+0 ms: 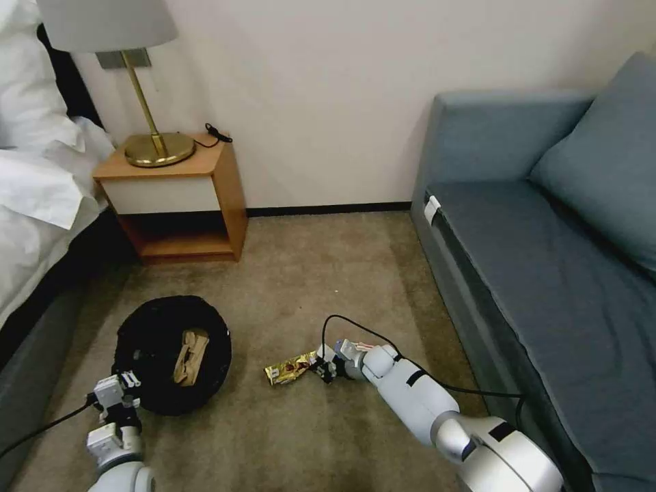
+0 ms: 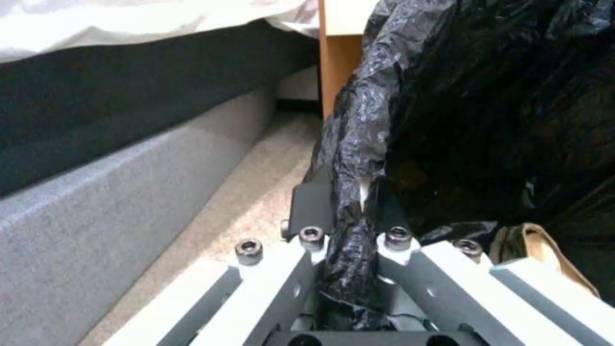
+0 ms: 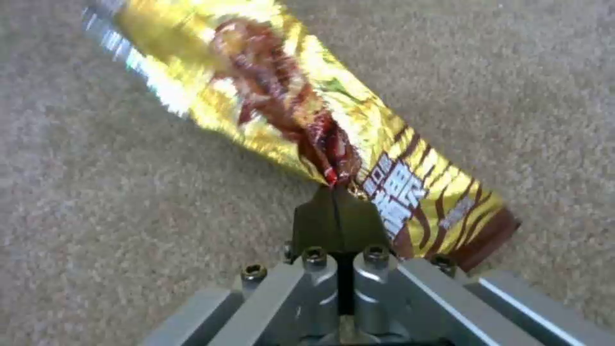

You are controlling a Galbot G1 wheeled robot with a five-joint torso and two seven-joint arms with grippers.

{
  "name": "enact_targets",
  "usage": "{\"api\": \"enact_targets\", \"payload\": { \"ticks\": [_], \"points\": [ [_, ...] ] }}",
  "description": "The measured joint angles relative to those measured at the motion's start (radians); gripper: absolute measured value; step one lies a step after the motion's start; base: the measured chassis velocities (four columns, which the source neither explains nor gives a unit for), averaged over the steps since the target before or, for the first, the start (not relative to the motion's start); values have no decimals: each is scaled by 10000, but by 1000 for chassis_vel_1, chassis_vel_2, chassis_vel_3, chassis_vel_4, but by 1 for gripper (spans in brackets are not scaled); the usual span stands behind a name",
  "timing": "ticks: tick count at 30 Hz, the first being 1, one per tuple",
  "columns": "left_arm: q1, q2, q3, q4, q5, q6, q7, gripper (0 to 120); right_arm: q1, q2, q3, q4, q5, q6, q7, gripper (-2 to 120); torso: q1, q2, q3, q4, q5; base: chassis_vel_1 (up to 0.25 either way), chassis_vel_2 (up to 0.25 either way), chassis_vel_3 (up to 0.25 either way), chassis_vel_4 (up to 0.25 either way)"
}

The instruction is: Pick up the trash bin, then pick up the garbage on the floor and place it into the trash bin.

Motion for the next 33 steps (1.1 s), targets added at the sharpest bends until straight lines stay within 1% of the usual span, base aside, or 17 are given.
{"api": "enact_targets", "payload": {
  "ticks": [4,7,9,11,18,21,22,23,24,27,28,31,33],
  "points": [
    [0,27,-6,0,-34,0,-3,3,-103,-76,3,253,139,99,-88,0,0,0,0,0,0,0,0,0,0],
    [3,46,-16,0,-68,-9,-5,3,-222,-164,71,720,459,198,-413,0,0,0,0,0,-1,0,0,0,0],
    [6,48,-17,0,-71,-16,-5,3,-236,-167,112,776,497,218,-476,0,0,0,0,0,-1,0,0,0,0],
    [30,58,-21,0,-83,-47,-10,3,-301,-157,431,996,619,343,-785,0,0,0,0,0,-1,0,0,0,0],
    [60,105,-43,-32,-148,-62,-16,3,-410,-168,828,1400,892,697,-1107,0,0,0,1,-1,-2,0,0,0,0],
    [47,145,-47,-48,-181,-62,-22,3,-440,-157,1069,1987,1411,990,-1403,0,0,0,1,0,-1,0,0,0,0],
    [37,145,-34,-58,-184,-62,-22,3,-417,-146,1086,2359,1811,1010,-1531,0,0,0,1,0,-1,0,0,0,0],
    [37,145,-34,-58,-184,-62,-22,3,-417,-146,1086,2359,1811,1010,-1531,0,0,0,1,0,-1,0,0,0,0],
    [34,136,-9,-68,-183,-62,-22,3,-387,-170,938,2881,2445,953,-1648,0,0,0,1,0,-1,0,0,0,0],
    [37,93,30,-161,-149,-44,-22,3,-395,-302,201,4008,3536,536,-1814,0,0,0,0,0,-2,0,0,0,0],
    [37,93,30,-161,-149,-44,-22,3,-395,-302,201,4008,3536,536,-1814,0,0,0,0,0,-2,0,0,0,0],
    [135,67,69,-517,-132,160,36,3,-486,-329,-581,5061,4089,121,-1987,0,0,0,0,1,-1,0,0,0,0],
    [146,65,70,-563,-131,196,45,3,-520,-311,-692,5227,4162,59,-1993,0,0,0,1,0,-1,0,0,0,0]
  ]
}}
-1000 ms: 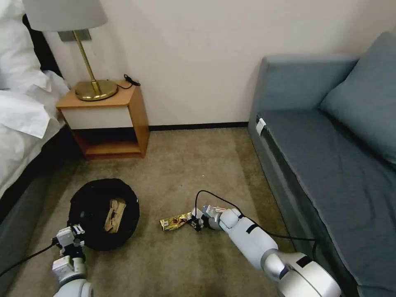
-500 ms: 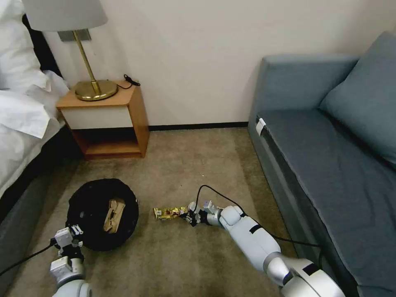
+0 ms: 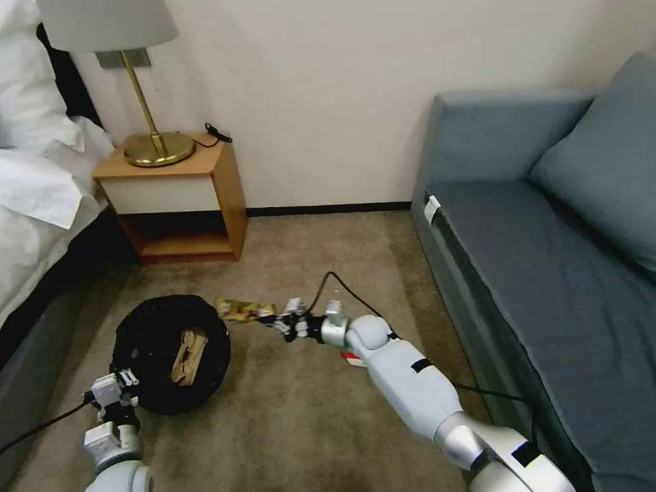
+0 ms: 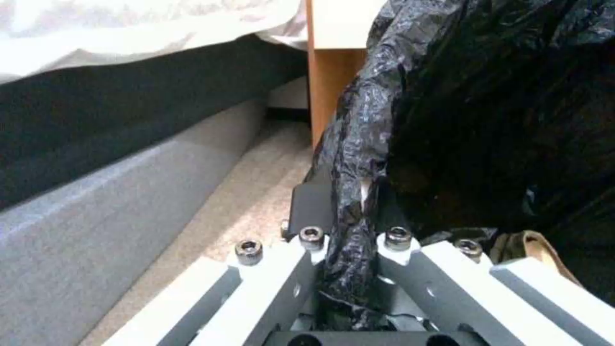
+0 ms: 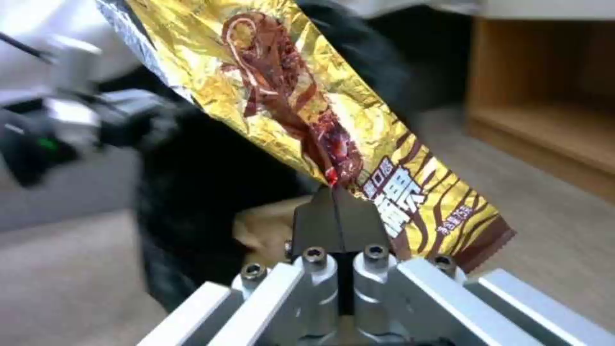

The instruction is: Pick up the trash bin, then pick up the garbage on the floor and place it into the trash bin.

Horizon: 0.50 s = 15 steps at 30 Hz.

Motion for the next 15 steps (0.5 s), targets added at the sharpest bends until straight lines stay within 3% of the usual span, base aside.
{"api": "enact_targets", "payload": {
  "ticks": [6,15],
  "points": [
    [155,-56,50,-490,60,246,100,3,-122,348,-880,800,684,-195,223,0,0,1,-1,0,0,0,0,0,0],
    [624,-321,171,-1059,345,363,346,3,137,780,-1490,408,1057,262,1256,0,0,0,0,1,0,0,0,0,0]
  ]
}}
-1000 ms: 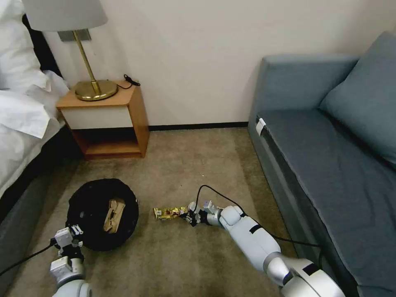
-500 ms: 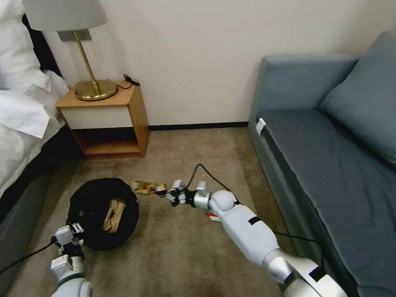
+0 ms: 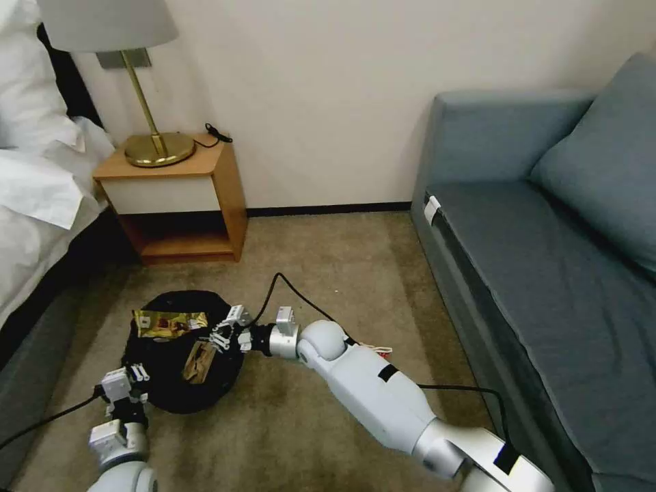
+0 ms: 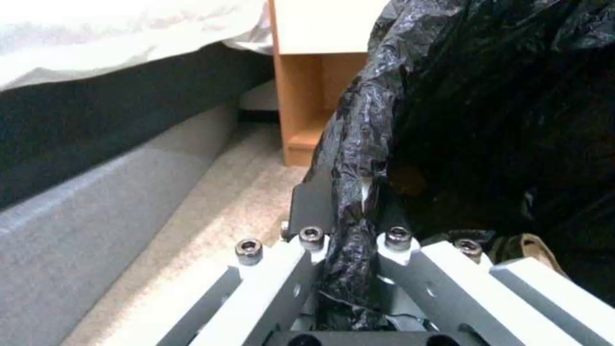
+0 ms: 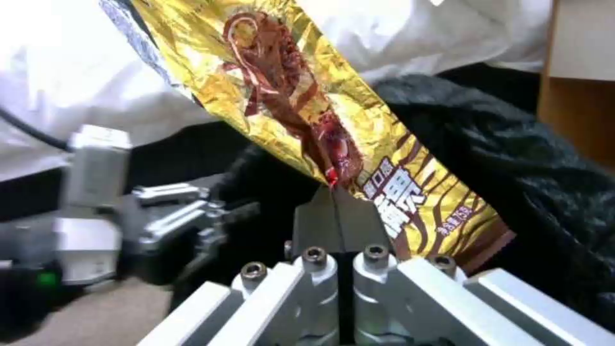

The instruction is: Pick up the trash bin, then pick up the garbage on the floor and place it into the trash bin.

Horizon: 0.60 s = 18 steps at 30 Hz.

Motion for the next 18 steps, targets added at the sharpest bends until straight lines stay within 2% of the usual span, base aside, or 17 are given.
{"api": "enact_targets", "payload": {
  "ticks": [5,15,18],
  "points": [
    [152,-155,39,-321,35,0,93,3,-53,1,-113,-364,-100,304,454,0,0,0,0,-1,1,0,0,0,0],
    [209,-293,76,-571,158,74,98,3,-209,6,-170,-729,-590,661,747,0,0,0,0,-1,1,0,0,0,0],
    [209,-294,76,-614,162,96,98,3,-216,7,-170,-743,-656,716,781,8,0,0,0,-1,1,0,0,0,0]
  ]
}}
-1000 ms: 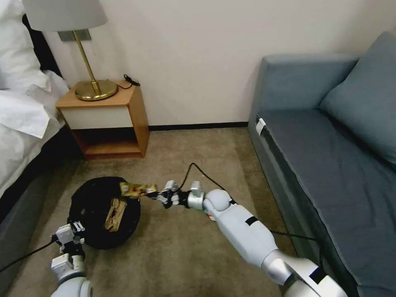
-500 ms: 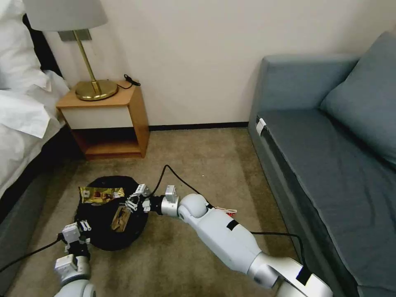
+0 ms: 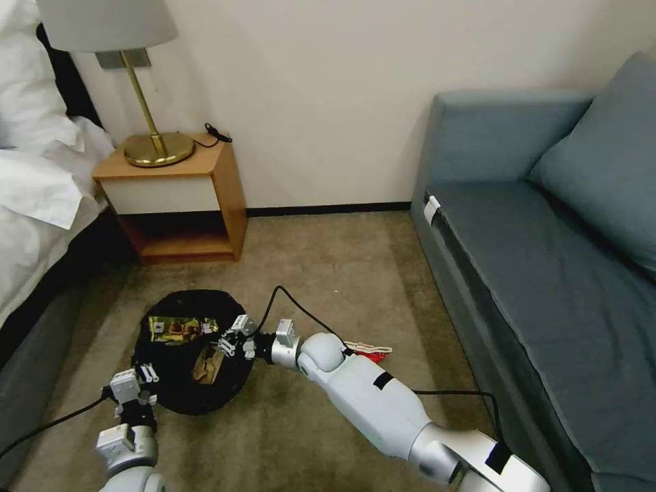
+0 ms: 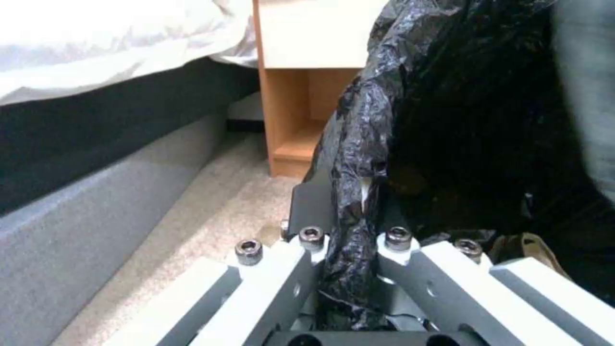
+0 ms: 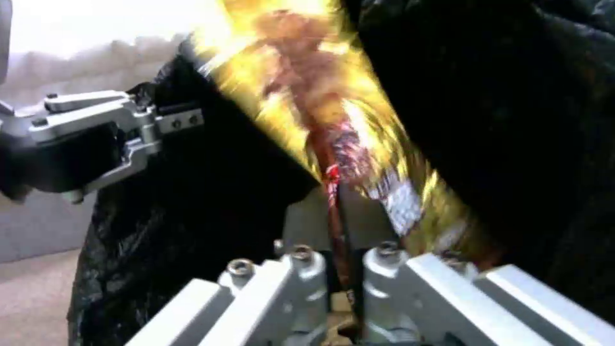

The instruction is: Pick up the trash bin, then pick up the garbage on the floor and place it into the trash bin.

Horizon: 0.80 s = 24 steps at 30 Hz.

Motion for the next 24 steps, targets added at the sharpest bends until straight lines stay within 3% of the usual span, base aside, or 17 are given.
{"api": "enact_targets", "payload": {
  "ticks": [14,24],
  "points": [
    [-107,164,-110,142,-187,42,-134,3,-135,18,95,215,-8,180,193,62,0,0,0,0,0,0,0,0,0],
    [-262,282,-203,208,-570,44,-193,3,-169,-422,321,786,108,171,396,92,0,0,0,0,0,0,0,0,0]
  ]
}}
